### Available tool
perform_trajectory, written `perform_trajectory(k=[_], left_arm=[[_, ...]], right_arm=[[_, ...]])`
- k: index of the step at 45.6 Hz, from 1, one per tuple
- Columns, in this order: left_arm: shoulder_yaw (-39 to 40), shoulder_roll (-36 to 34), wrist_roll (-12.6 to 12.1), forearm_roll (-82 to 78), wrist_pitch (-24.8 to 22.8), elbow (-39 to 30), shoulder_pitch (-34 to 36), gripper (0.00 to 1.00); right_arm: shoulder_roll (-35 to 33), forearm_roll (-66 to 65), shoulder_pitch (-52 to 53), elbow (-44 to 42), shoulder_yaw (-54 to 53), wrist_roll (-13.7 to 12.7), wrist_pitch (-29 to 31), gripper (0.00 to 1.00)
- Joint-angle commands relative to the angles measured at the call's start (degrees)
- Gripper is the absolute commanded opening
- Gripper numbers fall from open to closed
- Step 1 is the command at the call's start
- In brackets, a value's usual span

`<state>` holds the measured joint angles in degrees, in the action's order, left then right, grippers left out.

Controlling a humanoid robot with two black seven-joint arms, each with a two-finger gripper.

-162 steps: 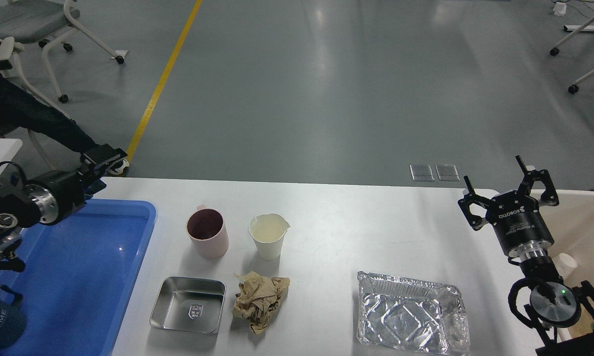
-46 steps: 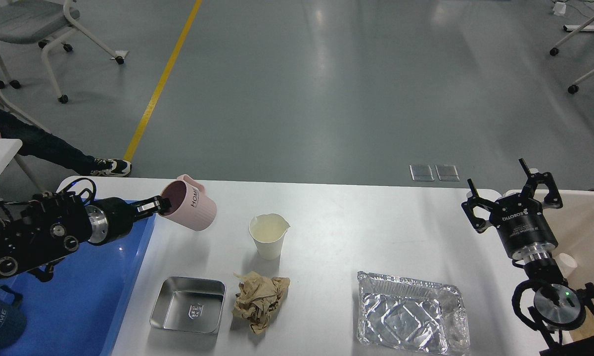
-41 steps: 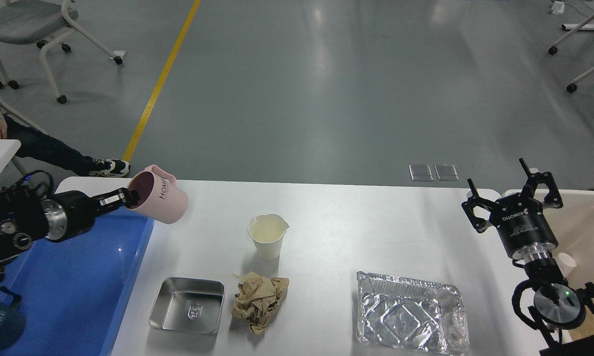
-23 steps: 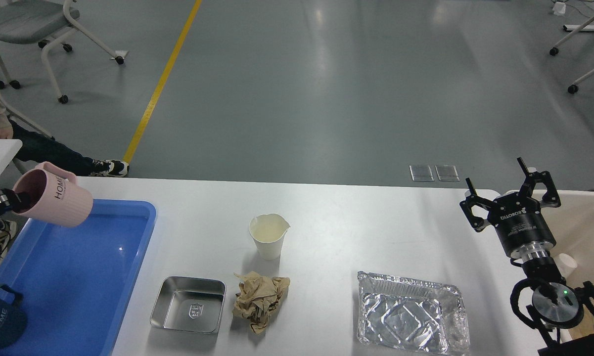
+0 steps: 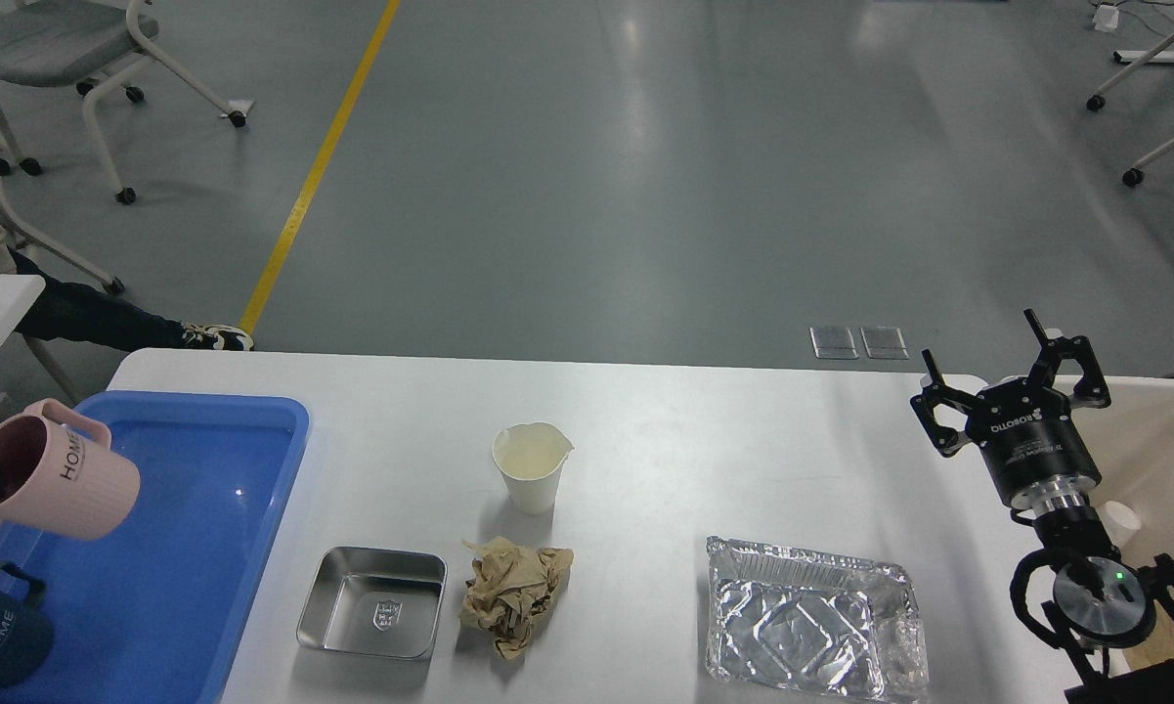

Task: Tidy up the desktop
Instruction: 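Lift the pink mug with the left gripper and lower it into the blue tray, then release the mug and withdraw the left gripper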

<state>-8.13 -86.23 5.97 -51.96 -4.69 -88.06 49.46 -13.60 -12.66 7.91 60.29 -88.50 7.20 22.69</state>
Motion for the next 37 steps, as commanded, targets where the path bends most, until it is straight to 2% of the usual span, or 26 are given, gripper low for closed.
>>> perform_trajectory(k=[1,8,16,19,28,37], left_arm=[[0.0,1.4,0.1,-0.3,3.2,0.3,-4.2,0.04],[-0.1,2.9,0.1,-0.4,4.4,0.6,-6.2,0.04],[-0.5,9.0,-2.5,-1.7,9.2,2.5,-13.1,0.04],[-0.6,11.6,-2.7,-1.7,10.1,3.1,-14.5,0.04],[-1.2,15.7,-4.5,-1.7,10.9,7.3,-14.9,0.04],[-1.2,16.5,-4.6,-1.9,11.0,8.3,-14.8,0.04]], right_arm=[[0.2,0.0,0.0,0.3,0.1,0.0,-0.4,1.0],[0.2,0.0,0.0,0.6,0.1,0.0,-0.7,1.0],[0.2,0.0,0.0,0.5,0.0,0.0,-0.8,1.0],[0.2,0.0,0.1,0.5,0.0,0.0,-0.8,1.0],[0.7,0.0,0.4,0.6,0.0,0.0,-1.2,1.0],[0.9,0.0,0.5,0.7,0.0,0.0,-1.9,1.0]])
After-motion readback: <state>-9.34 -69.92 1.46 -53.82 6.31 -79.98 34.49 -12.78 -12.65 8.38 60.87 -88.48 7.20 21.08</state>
